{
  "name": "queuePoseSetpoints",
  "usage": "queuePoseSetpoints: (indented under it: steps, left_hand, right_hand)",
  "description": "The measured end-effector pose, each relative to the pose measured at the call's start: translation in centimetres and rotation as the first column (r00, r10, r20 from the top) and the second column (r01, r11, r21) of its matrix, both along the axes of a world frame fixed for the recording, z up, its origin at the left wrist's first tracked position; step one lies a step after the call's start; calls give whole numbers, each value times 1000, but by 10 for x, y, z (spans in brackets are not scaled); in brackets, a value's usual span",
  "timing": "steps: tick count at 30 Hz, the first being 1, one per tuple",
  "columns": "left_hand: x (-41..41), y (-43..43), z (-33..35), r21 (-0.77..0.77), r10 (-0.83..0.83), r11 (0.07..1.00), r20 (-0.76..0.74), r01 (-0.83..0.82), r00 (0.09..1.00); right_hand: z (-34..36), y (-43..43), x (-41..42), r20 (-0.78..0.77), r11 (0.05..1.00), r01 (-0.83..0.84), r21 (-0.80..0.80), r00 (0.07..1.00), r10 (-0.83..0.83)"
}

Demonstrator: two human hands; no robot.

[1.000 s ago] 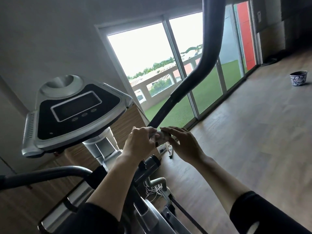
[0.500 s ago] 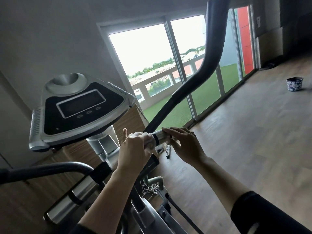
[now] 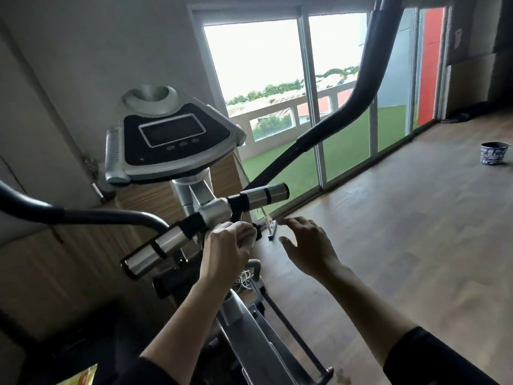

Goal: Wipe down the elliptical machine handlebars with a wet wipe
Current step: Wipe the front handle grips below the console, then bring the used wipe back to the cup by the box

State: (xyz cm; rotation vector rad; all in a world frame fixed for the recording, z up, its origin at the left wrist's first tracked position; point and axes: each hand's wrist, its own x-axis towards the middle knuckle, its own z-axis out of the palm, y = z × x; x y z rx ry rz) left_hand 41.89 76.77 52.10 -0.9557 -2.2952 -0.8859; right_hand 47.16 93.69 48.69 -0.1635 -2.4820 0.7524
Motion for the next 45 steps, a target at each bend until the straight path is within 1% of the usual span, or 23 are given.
queuePoseSetpoints:
  steps: [3, 8, 11, 13, 19, 24, 30, 34, 39, 45]
  left_hand:
    - [29, -19, -19, 78, 52, 995, 164, -65, 985]
    - [80, -58, -54, 76, 208, 966, 348, -249, 914]
    - [104, -90, -83, 100, 245, 942, 449, -321, 859]
    - [120, -116, -102, 82, 283, 927, 489, -366, 826]
    - [173, -209, -147, -21, 436, 862, 541, -506, 720]
    - [213, -290, -170, -59, 523, 797, 564, -600, 639]
    - [251, -393, -196, -136, 615, 720, 579, -680, 535]
    - [274, -463, -214, -174, 663, 676, 567, -716, 488]
    - [284, -523, -232, -175, 669, 653, 588, -737, 454]
    - [262, -558, -246, -196, 645, 681, 616, -705, 452]
  right_hand:
    - [-11, -27, 29, 107, 999, -30, 18, 994, 28]
    - [-46, -82, 70, 247, 996, -92, -3, 965, 90]
    - [-74, -120, 85, 320, 989, -139, 52, 940, 115]
    - [-91, -146, 97, 349, 982, -171, 78, 928, 133]
    - [-132, -229, 134, 410, 954, -286, 85, 883, 228]
    - [-158, -307, 161, 459, 911, -397, 115, 834, 306]
    - [-178, -416, 186, 494, 864, -493, 108, 780, 383]
    - [-189, -484, 200, 530, 839, -535, 105, 744, 407]
    - [-203, -546, 203, 505, 853, -514, 89, 762, 407]
    - [-214, -581, 185, 472, 888, -454, 76, 801, 368]
